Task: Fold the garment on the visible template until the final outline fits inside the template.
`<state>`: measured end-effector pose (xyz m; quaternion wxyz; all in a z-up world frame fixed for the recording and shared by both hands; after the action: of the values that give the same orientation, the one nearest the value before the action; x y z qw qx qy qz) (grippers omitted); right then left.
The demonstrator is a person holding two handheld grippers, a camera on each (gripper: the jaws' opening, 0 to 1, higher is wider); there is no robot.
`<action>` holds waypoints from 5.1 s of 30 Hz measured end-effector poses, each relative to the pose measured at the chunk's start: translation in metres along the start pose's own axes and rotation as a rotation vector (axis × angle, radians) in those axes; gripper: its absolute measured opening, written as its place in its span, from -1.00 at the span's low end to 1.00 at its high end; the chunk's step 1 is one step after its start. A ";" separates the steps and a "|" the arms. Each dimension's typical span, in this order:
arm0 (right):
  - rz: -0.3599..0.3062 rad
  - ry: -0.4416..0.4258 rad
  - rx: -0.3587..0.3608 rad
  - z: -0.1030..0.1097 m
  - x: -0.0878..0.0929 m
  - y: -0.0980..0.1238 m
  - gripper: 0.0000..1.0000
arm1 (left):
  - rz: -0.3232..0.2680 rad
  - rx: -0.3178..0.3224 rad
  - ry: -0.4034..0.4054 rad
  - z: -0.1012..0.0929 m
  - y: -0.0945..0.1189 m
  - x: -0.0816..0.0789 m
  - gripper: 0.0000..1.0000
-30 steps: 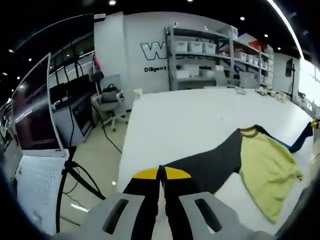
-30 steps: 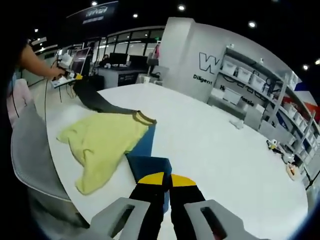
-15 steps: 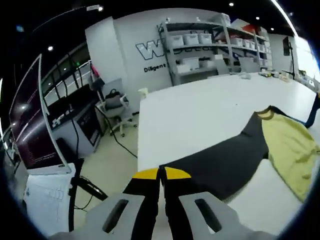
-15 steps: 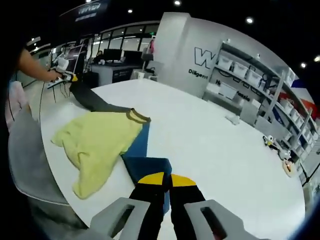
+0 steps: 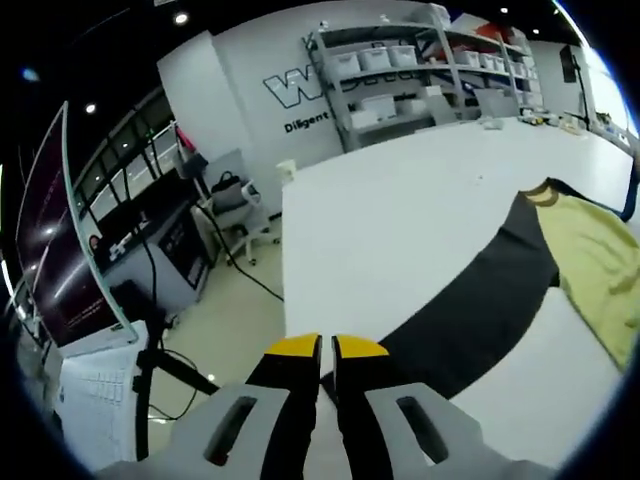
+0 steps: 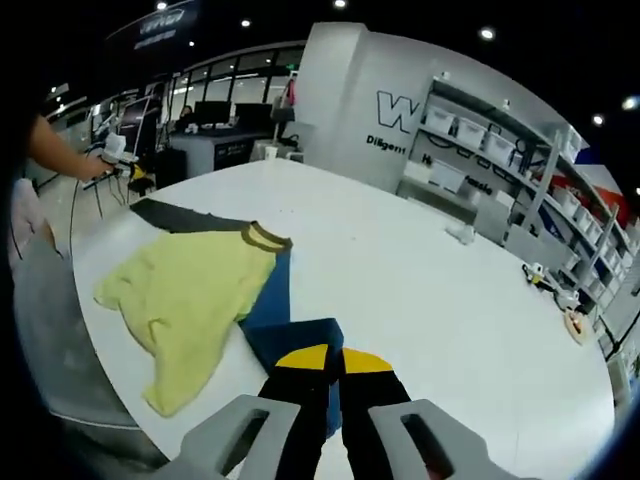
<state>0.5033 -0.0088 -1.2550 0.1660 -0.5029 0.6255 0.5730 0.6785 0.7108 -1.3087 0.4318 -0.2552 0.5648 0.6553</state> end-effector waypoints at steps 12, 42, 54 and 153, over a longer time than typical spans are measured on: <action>-0.038 -0.043 0.034 -0.040 -0.018 0.002 -1.00 | -0.005 0.044 -0.015 -0.011 0.011 -0.002 -0.74; 0.000 -0.327 0.078 -0.092 -0.022 -0.001 -1.00 | -0.054 0.474 -0.005 -0.104 0.061 0.003 0.59; -0.009 -0.465 0.074 -0.117 -0.024 0.001 -1.00 | -0.076 0.638 -0.037 -0.150 0.087 0.005 0.84; -0.021 -0.144 -0.220 0.006 -0.004 -0.097 -0.20 | -0.078 0.808 -0.060 -0.281 0.083 -0.010 0.84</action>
<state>0.5818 0.0139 -1.3071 0.1606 -0.4821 0.5400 0.6709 0.5697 0.4391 -1.3229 0.5381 -0.0668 0.7539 0.3710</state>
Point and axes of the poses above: the point that each gripper's makers call its tool centre point, and the gripper's own axes: y roughly backward along the fingers, z roughly to its left, x roughly out of its underside, the point moved 5 cm from there along y, roughly backward along the fingers, and after that the axes turned 5 degrees about y, right-handed, at the moved point
